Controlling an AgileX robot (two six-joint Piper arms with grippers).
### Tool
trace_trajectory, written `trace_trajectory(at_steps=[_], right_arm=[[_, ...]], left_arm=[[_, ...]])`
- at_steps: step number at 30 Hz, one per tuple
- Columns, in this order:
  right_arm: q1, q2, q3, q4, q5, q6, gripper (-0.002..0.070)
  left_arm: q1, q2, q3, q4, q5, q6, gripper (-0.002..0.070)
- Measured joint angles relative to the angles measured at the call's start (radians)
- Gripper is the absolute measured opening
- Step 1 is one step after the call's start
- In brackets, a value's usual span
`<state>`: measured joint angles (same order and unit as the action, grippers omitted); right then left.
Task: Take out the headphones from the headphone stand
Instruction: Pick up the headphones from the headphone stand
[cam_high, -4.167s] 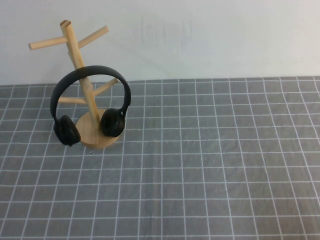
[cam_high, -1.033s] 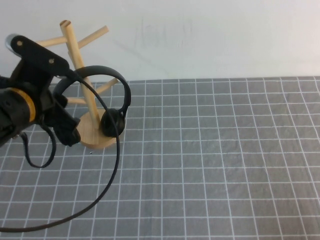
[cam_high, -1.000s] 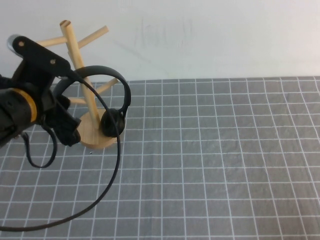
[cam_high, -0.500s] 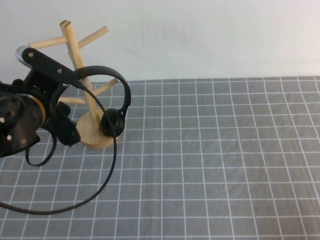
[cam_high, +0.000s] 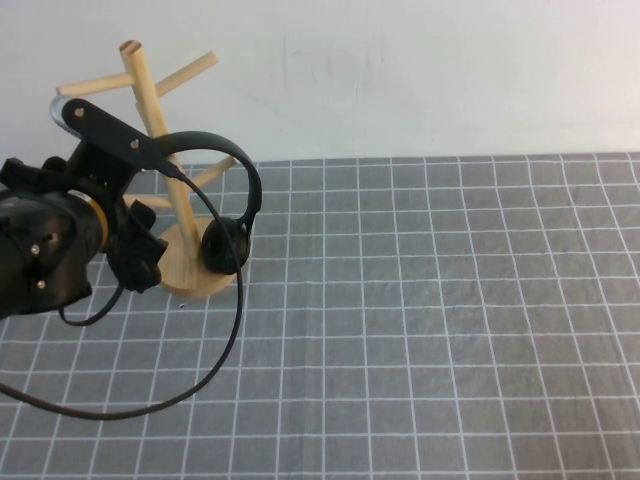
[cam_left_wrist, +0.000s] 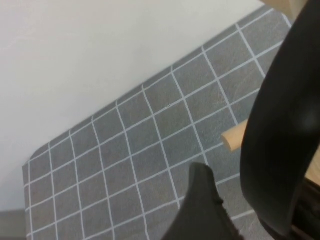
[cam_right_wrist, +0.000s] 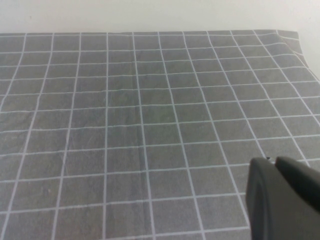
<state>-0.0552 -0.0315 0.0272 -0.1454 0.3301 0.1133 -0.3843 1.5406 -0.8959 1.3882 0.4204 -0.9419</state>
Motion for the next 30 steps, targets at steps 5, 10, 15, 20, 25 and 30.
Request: trace_trajectory(at_steps=[5,10,15,20,25,30], right_arm=[[0.0,0.0,0.0,0.0,0.0,0.0,-0.0006],[0.0,0.0,0.0,0.0,0.0,0.0,-0.0006],[0.0,0.0,0.0,0.0,0.0,0.0,-0.0006],[0.0,0.0,0.0,0.0,0.0,0.0,-0.0006],[0.0,0.0,0.0,0.0,0.0,0.0,-0.0006],[0.0,0.0,0.0,0.0,0.0,0.0,-0.0006]], left_arm=[[0.0,0.023,0.0,0.12,0.002,-0.126,0.0449],[0.0,0.035,0.0,0.263,0.015,-0.255,0.0408],[0.0,0.041,-0.002,0.313,0.015,-0.285,0.0211],[0.0,0.041,-0.003,0.327,-0.028,-0.285,0.0064],[-0.004,0.041,-0.003,0.332,-0.041,-0.285,0.0061],[-0.007,0.005,-0.003,0.332,-0.032,-0.285,0.0061]])
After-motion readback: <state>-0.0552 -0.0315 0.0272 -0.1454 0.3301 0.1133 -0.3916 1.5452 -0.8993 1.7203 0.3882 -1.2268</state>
